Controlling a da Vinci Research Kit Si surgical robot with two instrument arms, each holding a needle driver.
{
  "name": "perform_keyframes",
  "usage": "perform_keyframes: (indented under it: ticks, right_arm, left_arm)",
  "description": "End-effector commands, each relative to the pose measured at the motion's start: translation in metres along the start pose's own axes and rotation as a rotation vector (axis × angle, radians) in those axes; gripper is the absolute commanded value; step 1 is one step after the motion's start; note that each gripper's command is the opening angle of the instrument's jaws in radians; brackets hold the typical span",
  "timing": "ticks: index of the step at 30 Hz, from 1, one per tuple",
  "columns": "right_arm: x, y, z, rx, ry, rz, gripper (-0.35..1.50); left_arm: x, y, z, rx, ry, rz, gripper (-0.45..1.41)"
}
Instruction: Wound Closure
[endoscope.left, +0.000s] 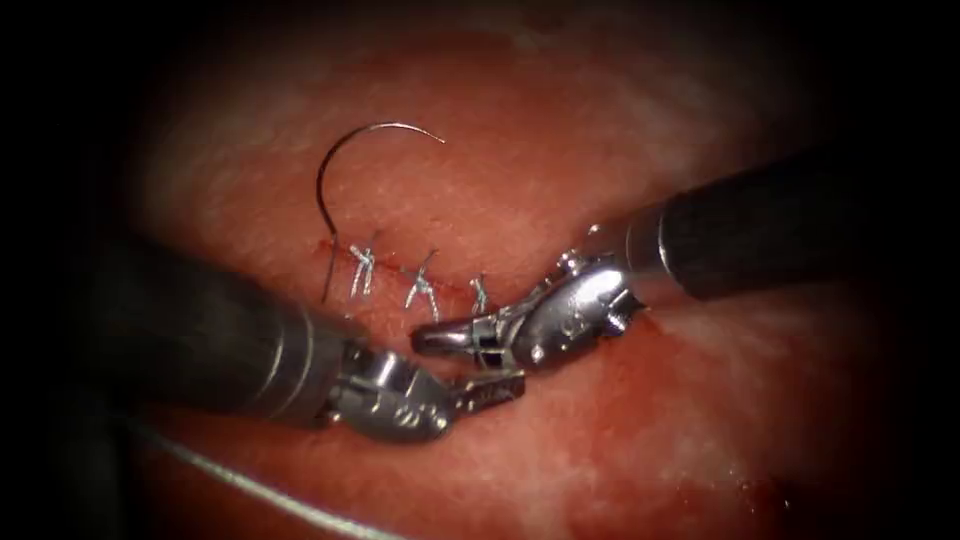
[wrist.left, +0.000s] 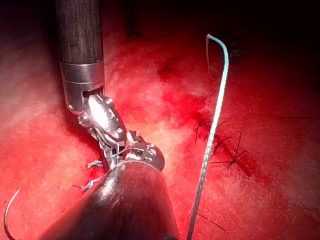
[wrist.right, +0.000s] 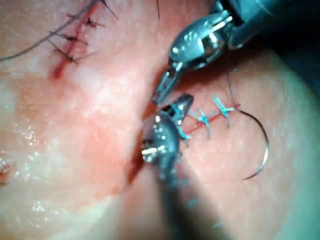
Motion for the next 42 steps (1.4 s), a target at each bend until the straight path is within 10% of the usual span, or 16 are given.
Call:
perform_keyframes:
  ticks: [1,12,25,38,39,41,42]
  right_arm:
    - [0.0003,-0.0006,0.0004,-0.013,-0.004,0.068,1.16]
    - [0.0040,0.0022,-0.0048,-0.083,-0.022,0.210,1.45]
    - [0.0029,0.0025,-0.0075,-0.164,-0.107,0.236,1.47]
    - [0.0028,0.0023,-0.0075,-0.172,-0.106,0.324,1.36]
    - [0.0027,0.0022,-0.0074,-0.172,-0.106,0.323,1.36]
    - [0.0025,0.0020,-0.0073,-0.173,-0.107,0.327,1.36]
    - [0.0025,0.0020,-0.0073,-0.173,-0.107,0.327,1.36]
  left_arm:
    - [0.0002,0.0012,0.0001,-0.008,0.002,-0.005,-0.45]
    - [0.0018,-0.0043,-0.0066,0.026,0.112,-0.116,-0.45]
    - [-0.0086,-0.0130,-0.0167,0.180,0.115,-0.231,-0.45]
    - [-0.0191,-0.0107,-0.0116,0.209,0.078,-0.350,-0.45]
    - [-0.0200,-0.0104,-0.0111,0.207,0.078,-0.364,-0.38]
    - [-0.0227,-0.0095,-0.0100,0.198,0.087,-0.489,0.41]
    - [-0.0227,-0.0095,-0.0100,0.198,0.087,-0.489,0.41]
